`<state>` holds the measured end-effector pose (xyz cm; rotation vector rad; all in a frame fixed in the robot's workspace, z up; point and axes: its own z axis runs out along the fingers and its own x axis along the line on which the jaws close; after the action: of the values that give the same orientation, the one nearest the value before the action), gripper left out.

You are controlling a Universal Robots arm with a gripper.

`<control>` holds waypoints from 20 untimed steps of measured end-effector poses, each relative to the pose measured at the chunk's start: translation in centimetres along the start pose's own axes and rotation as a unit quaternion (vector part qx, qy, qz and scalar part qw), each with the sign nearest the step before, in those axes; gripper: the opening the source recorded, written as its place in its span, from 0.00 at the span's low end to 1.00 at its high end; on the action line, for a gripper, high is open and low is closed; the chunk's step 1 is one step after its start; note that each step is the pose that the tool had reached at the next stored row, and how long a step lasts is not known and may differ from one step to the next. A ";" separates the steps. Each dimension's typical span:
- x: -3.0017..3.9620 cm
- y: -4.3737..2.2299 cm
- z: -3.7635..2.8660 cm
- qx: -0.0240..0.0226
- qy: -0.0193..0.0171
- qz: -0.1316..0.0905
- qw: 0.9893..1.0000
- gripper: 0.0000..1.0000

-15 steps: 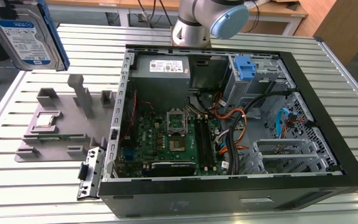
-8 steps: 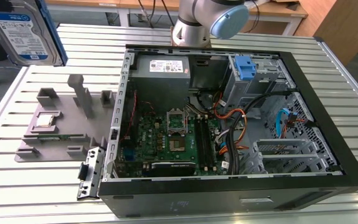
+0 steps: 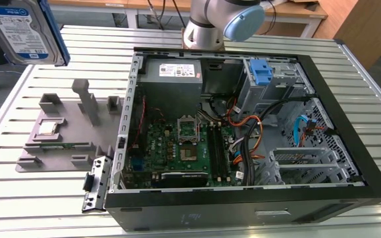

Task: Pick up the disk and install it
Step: 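Pick up the disk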

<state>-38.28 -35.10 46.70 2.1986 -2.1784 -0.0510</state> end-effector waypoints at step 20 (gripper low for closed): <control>0.03 0.18 -3.30 0.000 0.001 0.000 1.000 0.35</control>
<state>-38.28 -35.09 50.00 2.1980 -2.1778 -0.0496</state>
